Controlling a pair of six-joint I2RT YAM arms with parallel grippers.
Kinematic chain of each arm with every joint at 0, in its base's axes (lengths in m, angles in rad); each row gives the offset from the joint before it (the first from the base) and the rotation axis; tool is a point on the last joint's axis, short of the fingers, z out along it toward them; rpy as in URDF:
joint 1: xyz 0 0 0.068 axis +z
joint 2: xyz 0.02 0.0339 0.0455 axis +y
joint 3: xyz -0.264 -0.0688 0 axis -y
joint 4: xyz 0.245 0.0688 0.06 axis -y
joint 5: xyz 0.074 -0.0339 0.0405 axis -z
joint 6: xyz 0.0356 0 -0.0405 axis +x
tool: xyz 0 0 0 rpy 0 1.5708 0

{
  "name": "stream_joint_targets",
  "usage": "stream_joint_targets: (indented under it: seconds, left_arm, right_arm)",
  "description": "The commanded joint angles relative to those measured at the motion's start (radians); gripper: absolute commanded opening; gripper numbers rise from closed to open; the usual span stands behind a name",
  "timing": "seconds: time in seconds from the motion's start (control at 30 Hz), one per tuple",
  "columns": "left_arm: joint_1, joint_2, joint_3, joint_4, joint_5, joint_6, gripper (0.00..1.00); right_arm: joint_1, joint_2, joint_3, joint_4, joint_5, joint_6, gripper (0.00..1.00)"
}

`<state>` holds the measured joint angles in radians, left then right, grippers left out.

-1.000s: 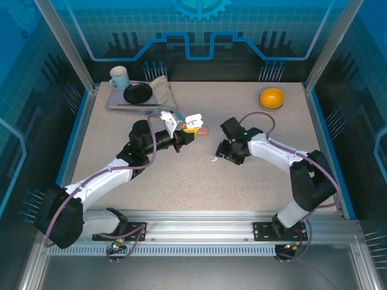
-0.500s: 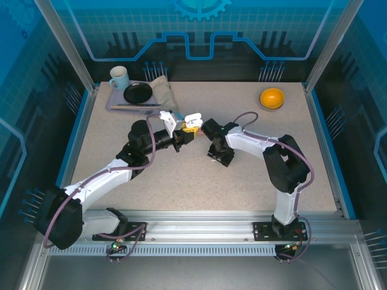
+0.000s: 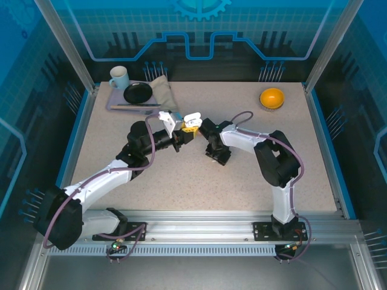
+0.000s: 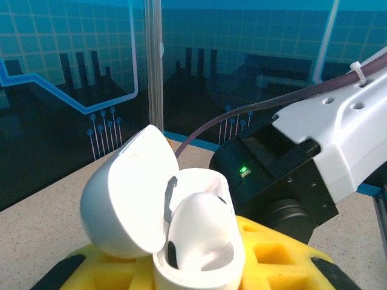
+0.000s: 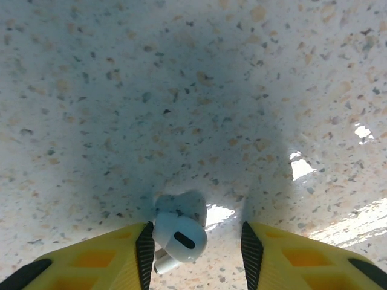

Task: Insert wireless bluetooth earbuds into charging case

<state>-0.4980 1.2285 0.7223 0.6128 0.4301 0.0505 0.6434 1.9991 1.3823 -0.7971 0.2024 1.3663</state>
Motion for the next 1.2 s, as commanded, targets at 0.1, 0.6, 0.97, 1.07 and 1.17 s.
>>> stream_joint_targets:
  seconds: [0.1,0.6,0.97,1.07,1.17]
  left_arm:
    - [0.009,-0.016,-0.007,0.044,-0.011,-0.018,0.00]
    - [0.011,-0.021,-0.008,0.046,-0.015,-0.014,0.00]
    - [0.012,-0.030,-0.012,0.043,-0.018,-0.012,0.00]
    - [0.013,-0.033,-0.015,0.040,-0.020,-0.012,0.00]
    - [0.012,-0.037,-0.015,0.038,-0.022,-0.009,0.00]
  right_arm:
    - [0.009,0.040,0.045,-0.062,0.022,0.013,0.40]
    - [-0.035,0.040,0.028,-0.077,0.024,-0.112,0.36]
    - [-0.034,0.046,-0.017,-0.021,-0.079,0.001,0.39]
    - [-0.036,0.053,-0.015,-0.012,-0.096,0.016,0.38]
    - [-0.036,0.065,0.005,-0.026,-0.093,0.017,0.37]
